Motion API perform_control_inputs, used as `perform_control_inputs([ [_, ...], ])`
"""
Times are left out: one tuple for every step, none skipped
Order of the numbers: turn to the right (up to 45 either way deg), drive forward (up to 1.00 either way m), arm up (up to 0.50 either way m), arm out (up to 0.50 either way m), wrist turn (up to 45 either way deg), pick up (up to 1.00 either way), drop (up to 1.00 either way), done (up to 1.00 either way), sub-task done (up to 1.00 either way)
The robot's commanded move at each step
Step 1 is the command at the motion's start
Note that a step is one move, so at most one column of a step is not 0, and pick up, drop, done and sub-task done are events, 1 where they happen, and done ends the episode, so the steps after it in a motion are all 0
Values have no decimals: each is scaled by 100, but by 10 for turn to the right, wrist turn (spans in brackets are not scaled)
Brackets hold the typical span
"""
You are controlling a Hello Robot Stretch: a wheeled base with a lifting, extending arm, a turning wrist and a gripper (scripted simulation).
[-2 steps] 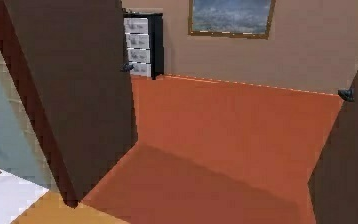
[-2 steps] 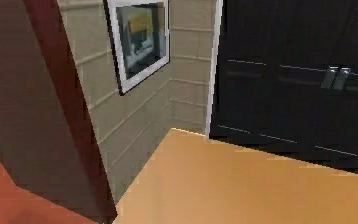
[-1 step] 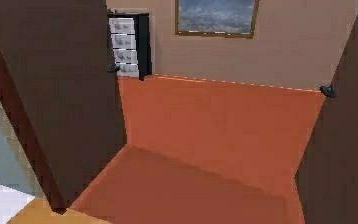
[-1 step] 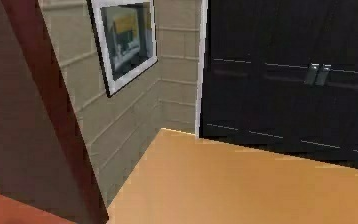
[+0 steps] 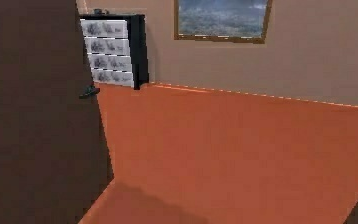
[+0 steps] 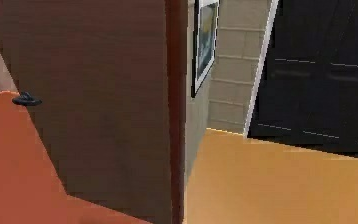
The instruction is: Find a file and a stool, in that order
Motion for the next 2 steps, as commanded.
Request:
perform_control_inputs([
  [150,0,0,0,0,0,0,0,0],
  [0,100,0,0,0,0,0,0,0],
])
